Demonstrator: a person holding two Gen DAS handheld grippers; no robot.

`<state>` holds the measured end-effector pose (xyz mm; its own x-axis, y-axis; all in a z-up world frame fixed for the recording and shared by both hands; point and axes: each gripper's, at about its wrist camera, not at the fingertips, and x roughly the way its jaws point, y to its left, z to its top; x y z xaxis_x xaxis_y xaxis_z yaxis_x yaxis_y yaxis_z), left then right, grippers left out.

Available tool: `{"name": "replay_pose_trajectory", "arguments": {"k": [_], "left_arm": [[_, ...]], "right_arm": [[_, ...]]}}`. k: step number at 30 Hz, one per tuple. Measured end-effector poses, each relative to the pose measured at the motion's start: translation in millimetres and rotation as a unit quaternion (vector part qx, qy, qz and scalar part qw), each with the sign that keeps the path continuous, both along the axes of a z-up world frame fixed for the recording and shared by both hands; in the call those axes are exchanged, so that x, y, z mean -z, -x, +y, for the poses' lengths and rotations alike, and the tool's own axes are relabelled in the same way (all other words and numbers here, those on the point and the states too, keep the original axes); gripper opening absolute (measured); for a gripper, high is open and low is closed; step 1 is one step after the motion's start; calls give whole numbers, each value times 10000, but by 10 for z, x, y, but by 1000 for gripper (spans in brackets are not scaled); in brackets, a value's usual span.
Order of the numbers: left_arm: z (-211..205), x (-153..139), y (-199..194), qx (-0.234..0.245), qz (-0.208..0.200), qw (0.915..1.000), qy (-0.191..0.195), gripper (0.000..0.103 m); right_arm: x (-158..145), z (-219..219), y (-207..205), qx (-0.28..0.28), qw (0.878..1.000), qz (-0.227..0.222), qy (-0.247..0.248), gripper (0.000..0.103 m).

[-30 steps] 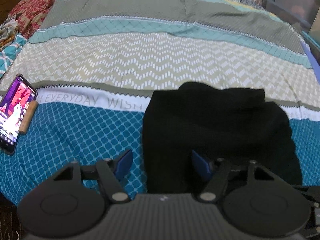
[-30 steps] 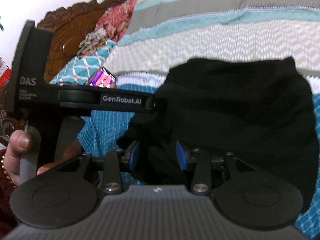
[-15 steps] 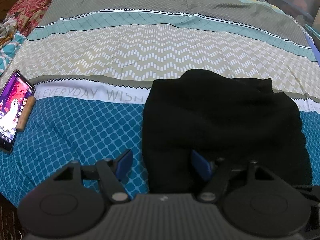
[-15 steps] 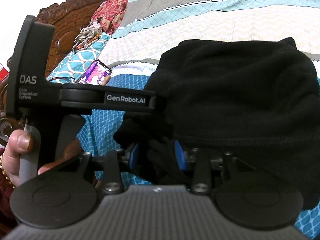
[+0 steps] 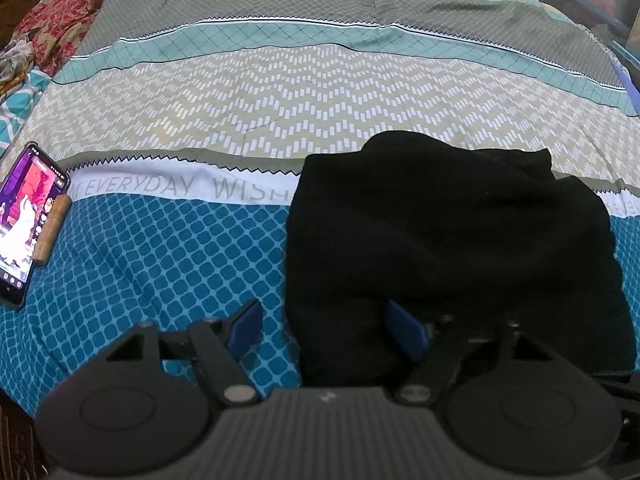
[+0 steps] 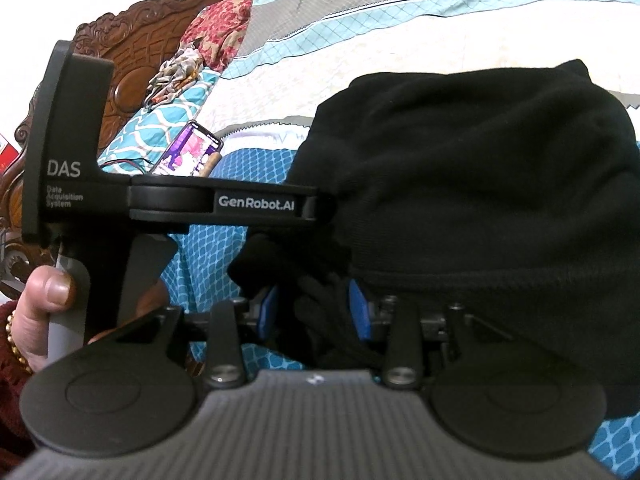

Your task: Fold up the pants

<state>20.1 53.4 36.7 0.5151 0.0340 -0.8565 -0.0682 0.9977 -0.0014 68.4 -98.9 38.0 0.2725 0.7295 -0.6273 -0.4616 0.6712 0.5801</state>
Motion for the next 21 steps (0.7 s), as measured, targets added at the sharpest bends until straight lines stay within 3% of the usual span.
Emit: {"name": "replay_pose_trajectory", "arguments": {"k": [14,18,21], "left_arm": [[-7,-8,8,-17,-25,9999,-129,80],[-4,-18,13,-34,-27,9999,-145,80],[-14,-29,21,-42,-32,9998,-176,80]], "right_arm": [[-23,-168,26,108,9994,67,-311,43],[-130,-272,108,189,9988,-176,-405,55],[-206,-387,149,409,9973,-420,-437,58]]}}
